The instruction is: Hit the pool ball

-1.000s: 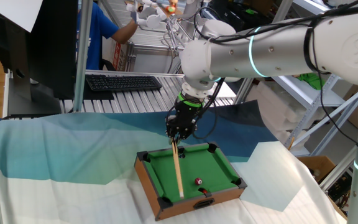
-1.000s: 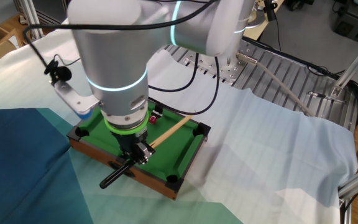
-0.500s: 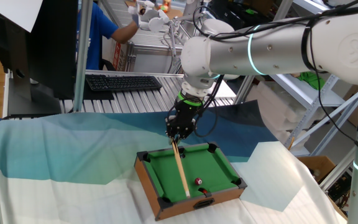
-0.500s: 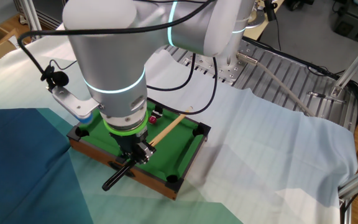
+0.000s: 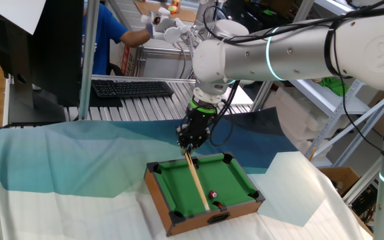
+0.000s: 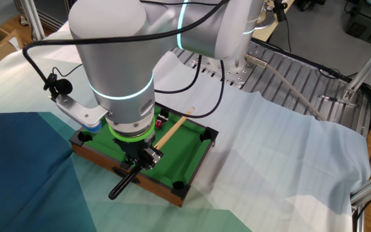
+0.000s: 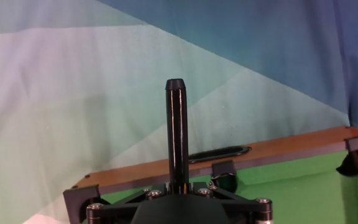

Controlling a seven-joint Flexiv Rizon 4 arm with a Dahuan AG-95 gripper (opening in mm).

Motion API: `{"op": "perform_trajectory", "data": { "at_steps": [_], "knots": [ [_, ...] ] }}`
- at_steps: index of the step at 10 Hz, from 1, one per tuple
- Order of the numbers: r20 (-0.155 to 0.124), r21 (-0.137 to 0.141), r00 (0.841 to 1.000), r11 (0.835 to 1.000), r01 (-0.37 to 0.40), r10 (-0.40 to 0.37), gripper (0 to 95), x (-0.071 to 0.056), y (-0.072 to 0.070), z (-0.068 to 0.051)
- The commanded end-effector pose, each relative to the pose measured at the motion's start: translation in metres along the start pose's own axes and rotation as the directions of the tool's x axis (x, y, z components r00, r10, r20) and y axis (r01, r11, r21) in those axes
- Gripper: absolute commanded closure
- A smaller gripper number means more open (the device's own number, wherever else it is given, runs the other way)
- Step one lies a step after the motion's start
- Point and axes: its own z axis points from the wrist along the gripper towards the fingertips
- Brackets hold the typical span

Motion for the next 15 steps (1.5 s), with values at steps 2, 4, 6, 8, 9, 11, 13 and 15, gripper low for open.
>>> {"op": "perform_trajectory", "data": {
  "at_steps": [2,4,6,8,9,11,13,15],
  "knots": [
    [-0.001,0.007,1.000,1.000,0.001,-0.001,95.0,0.000,0.000,0.000],
    [-0.005,0.002,1.000,1.000,-0.002,0.002,95.0,0.000,0.000,0.000],
    [-0.002,-0.012,1.000,1.000,0.001,-0.001,95.0,0.000,0.000,0.000],
    [0.017,-0.014,1.000,1.000,0.001,-0.001,95.0,0.000,0.000,0.000],
    [0.020,-0.014,1.000,1.000,0.001,-0.001,95.0,0.000,0.000,0.000],
    [0.027,-0.016,1.000,1.000,0.006,-0.006,95.0,0.014,0.005,0.005],
    [0.025,-0.011,1.000,1.000,0.019,-0.019,95.0,0.016,0.006,0.007],
    [0.024,-0.018,1.000,1.000,0.020,-0.019,95.0,0.013,0.006,0.005]
  ]
}}
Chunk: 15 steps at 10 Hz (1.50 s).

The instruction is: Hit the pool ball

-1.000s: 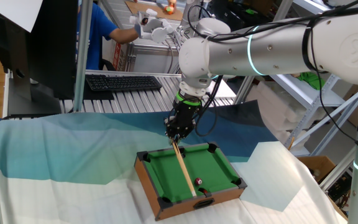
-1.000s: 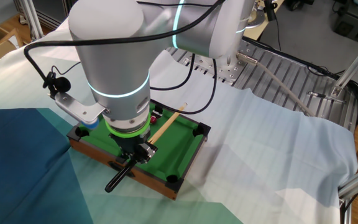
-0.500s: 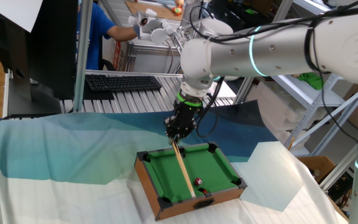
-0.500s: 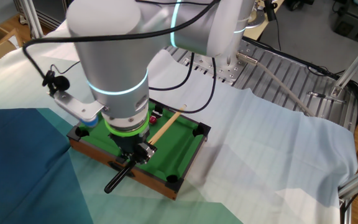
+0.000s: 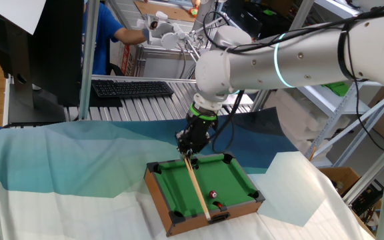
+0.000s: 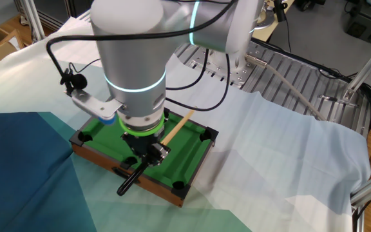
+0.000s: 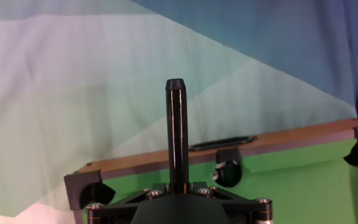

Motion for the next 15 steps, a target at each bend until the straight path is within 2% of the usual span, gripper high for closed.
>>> {"op": "perform_trajectory", "data": {
  "at_steps": [1,3,4,6,10,12,13,15],
  "knots": [
    [-0.006,-0.003,1.000,1.000,-0.003,0.003,95.0,-0.006,-0.002,0.000],
    [-0.010,0.001,1.000,1.000,-0.001,0.001,95.0,-0.025,-0.008,-0.003],
    [-0.016,0.003,1.000,1.000,0.005,-0.005,95.0,-0.041,-0.013,-0.006],
    [-0.022,0.004,1.000,1.000,0.012,-0.012,95.0,-0.073,-0.024,-0.018],
    [-0.020,0.011,1.000,1.000,0.019,-0.019,95.0,-0.114,-0.030,-0.042],
    [-0.015,0.020,0.999,0.999,0.041,-0.040,95.0,-0.131,-0.039,-0.046],
    [-0.006,0.025,0.998,0.998,0.056,-0.056,95.0,-0.142,-0.047,-0.045],
    [0.009,0.031,0.998,0.998,0.058,-0.058,95.0,-0.155,-0.052,-0.042]
  ]
}}
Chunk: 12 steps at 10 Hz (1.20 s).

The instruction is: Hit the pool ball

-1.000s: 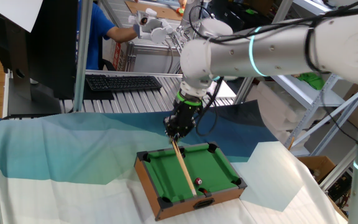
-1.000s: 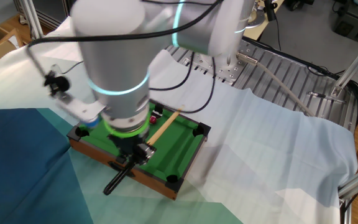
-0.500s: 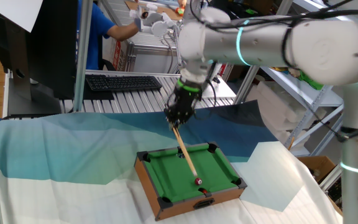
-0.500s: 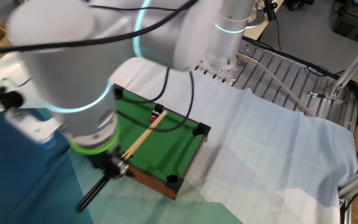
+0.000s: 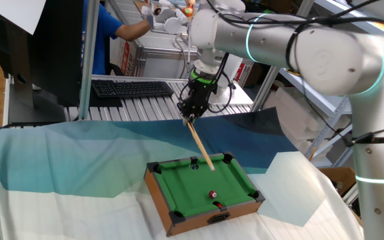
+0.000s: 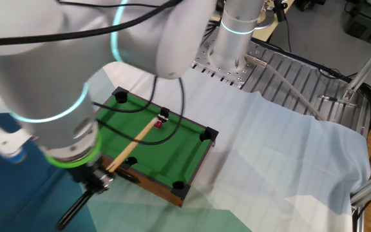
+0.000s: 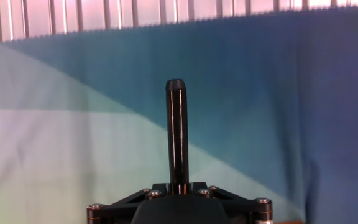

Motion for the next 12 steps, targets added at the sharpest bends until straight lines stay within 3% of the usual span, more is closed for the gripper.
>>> {"op": "perform_trajectory", "data": {
  "at_steps": [1,6,8,12],
  "knots": [
    [0.012,0.004,1.000,1.000,-0.005,0.005,95.0,-0.006,-0.001,0.000],
    [0.037,0.013,0.999,1.000,-0.016,0.015,95.0,-0.025,0.007,0.008],
    [0.041,0.012,0.999,1.000,-0.010,0.010,95.0,-0.026,0.008,0.009],
    [0.079,0.010,0.997,1.000,-0.016,0.015,95.0,-0.027,0.008,0.009]
  ]
}}
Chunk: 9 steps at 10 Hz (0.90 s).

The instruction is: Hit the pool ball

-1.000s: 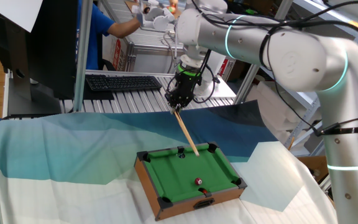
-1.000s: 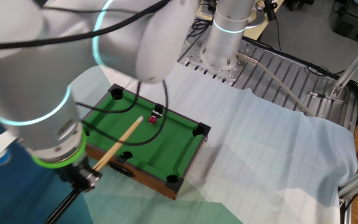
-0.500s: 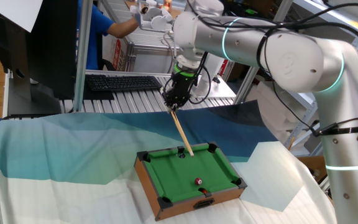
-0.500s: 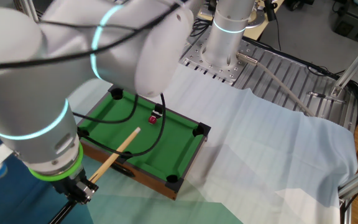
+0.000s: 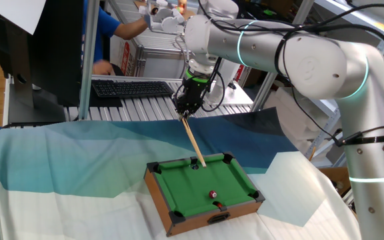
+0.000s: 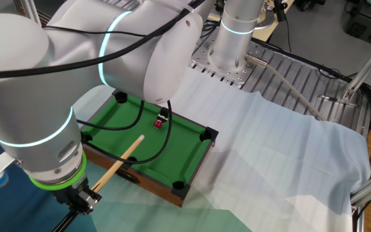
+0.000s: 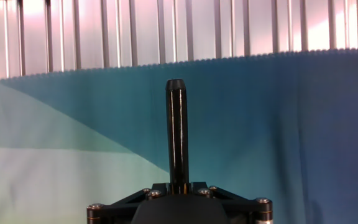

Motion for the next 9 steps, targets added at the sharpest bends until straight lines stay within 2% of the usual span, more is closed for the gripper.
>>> {"op": "perform_trajectory", "data": {
  "at_steps": [1,5,8,9],
  "knots": [
    [0.007,-0.001,1.000,1.000,-0.006,0.006,95.0,0.0030,-0.0003,-0.0003],
    [0.014,0.001,1.000,1.000,-0.001,0.001,95.0,0.0064,0.0014,0.0015],
    [0.045,0.001,0.999,1.000,-0.003,0.003,95.0,0.0098,0.0003,-0.0007],
    [0.046,0.001,0.999,1.000,-0.001,0.001,95.0,0.0116,-0.0008,-0.0019]
  ]
}}
